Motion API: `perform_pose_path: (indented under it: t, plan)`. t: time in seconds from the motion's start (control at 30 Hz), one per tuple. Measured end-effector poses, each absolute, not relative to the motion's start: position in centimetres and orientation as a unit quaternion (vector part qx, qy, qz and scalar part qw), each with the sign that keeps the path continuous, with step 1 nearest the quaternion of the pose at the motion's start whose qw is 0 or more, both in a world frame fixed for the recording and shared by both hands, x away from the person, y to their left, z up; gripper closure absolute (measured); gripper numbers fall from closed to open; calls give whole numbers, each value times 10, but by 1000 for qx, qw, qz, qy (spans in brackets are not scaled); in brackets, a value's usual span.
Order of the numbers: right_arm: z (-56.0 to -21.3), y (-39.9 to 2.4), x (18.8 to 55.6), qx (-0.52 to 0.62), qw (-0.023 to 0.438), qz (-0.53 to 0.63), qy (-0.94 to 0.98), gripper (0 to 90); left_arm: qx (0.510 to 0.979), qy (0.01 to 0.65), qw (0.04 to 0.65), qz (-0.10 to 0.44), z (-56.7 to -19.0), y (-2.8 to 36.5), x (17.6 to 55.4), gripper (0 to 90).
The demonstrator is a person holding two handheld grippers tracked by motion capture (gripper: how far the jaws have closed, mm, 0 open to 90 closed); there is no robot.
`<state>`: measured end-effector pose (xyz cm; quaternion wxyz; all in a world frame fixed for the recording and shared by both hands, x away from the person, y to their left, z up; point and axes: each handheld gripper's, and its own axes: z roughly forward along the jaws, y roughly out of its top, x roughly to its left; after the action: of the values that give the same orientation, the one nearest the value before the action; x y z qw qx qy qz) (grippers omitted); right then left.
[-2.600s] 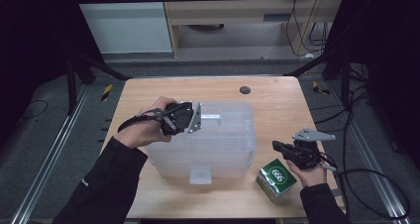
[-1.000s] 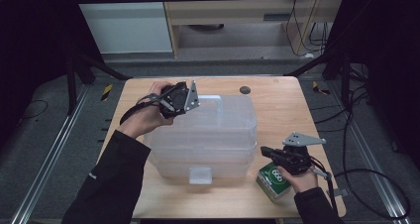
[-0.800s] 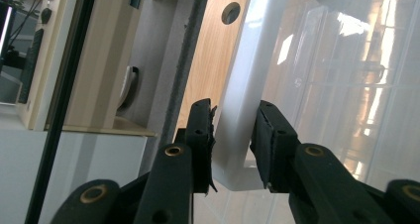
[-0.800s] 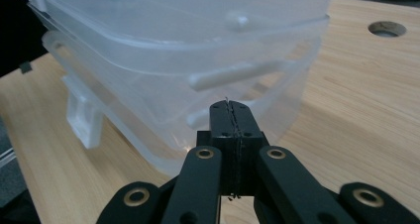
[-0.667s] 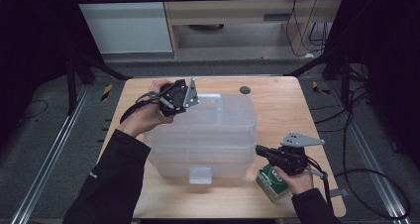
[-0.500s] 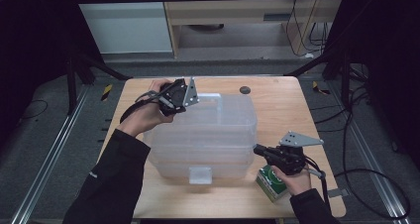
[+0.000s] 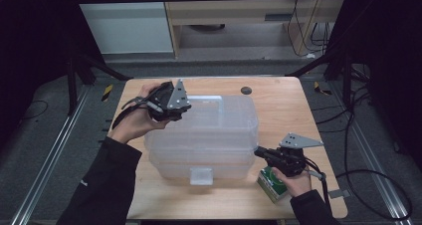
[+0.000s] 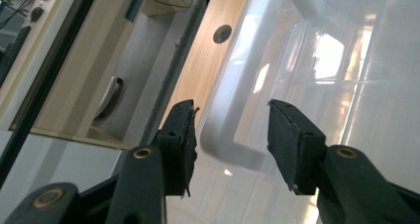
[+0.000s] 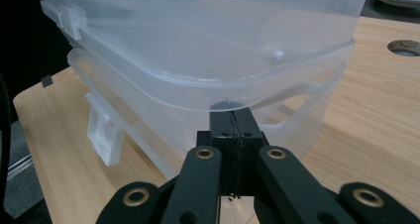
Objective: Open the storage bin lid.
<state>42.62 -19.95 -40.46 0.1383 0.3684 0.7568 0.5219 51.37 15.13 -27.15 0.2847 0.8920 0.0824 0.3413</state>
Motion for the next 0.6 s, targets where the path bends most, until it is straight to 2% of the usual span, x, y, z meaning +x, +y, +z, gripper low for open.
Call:
perform_pose_path:
  t: [0.23, 0.6]
  plan:
    - [-405, -200, 427, 369, 136, 521, 757, 900, 859, 152, 370, 321, -267, 190, 508, 474]
    - [-406, -199, 427, 370, 136, 517, 759, 900, 795, 256, 451, 315, -285, 251, 489, 561]
